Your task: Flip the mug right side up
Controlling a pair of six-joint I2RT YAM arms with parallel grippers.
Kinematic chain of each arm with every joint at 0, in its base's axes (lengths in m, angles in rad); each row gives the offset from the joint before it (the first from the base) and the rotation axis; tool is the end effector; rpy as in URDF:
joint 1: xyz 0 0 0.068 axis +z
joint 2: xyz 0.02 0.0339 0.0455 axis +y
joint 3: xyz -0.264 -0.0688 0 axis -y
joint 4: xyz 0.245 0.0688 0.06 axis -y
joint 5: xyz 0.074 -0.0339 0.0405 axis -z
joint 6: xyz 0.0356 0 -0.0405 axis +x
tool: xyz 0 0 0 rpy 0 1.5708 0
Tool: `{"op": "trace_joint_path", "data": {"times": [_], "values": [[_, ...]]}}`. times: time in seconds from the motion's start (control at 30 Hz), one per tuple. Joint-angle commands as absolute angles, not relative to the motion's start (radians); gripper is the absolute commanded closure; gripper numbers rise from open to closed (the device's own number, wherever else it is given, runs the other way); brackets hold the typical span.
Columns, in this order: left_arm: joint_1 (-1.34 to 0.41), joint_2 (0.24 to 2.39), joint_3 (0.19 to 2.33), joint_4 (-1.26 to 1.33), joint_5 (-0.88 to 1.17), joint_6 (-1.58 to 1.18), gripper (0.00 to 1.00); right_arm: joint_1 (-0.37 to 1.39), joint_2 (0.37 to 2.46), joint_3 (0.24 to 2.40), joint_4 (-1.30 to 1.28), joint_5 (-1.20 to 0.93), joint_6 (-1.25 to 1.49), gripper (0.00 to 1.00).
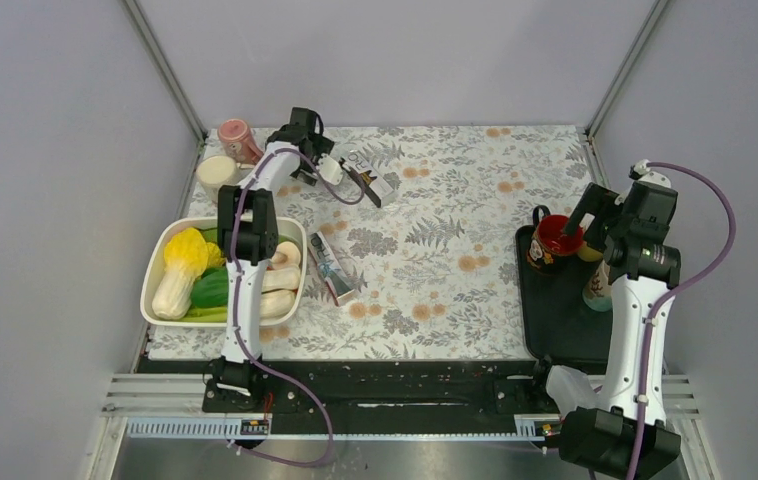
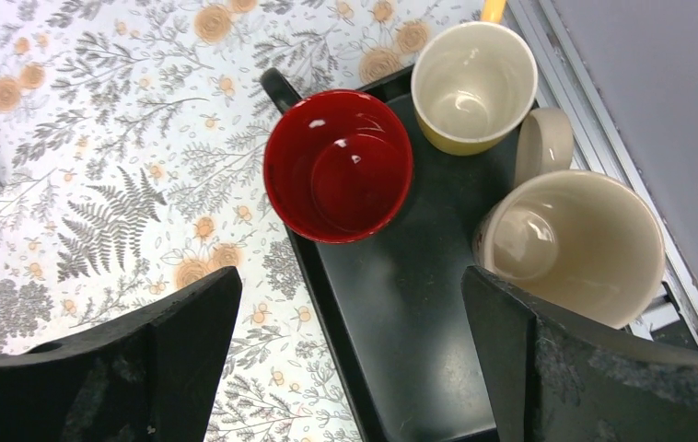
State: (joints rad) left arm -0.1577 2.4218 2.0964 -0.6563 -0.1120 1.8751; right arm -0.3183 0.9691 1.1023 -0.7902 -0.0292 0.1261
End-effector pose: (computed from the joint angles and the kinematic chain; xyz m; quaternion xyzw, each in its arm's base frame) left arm 0.5246 -0.0794 0.1751 0.8038 0.5168 0.2544 0.1489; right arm 0.1829 -0.0592 0.3562 0.1915 0.8767 -0.0293 0.4403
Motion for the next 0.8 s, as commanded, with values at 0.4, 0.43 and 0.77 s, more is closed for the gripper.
{"op": "trace_joint_path", "data": {"times": [0.4, 0.43, 0.77], "values": [[-0.143, 2.602, 2.311, -0.567, -0.241, 1.966, 0.29, -0.299, 0.979, 1.104, -0.747, -0.069, 0.120, 0.01], [-0.143, 2.617, 2.329, -0.568, -0.250, 1.960, 0.32, -0.299, 0.979, 1.104, -0.746, -0.067, 0.119, 0.01], [-0.144, 2.635, 2.293, -0.618, -0.346, 1.913, 0.76, -0.298, 0.977, 1.101, -0.744, -0.052, 0.121, 0.01]]}}
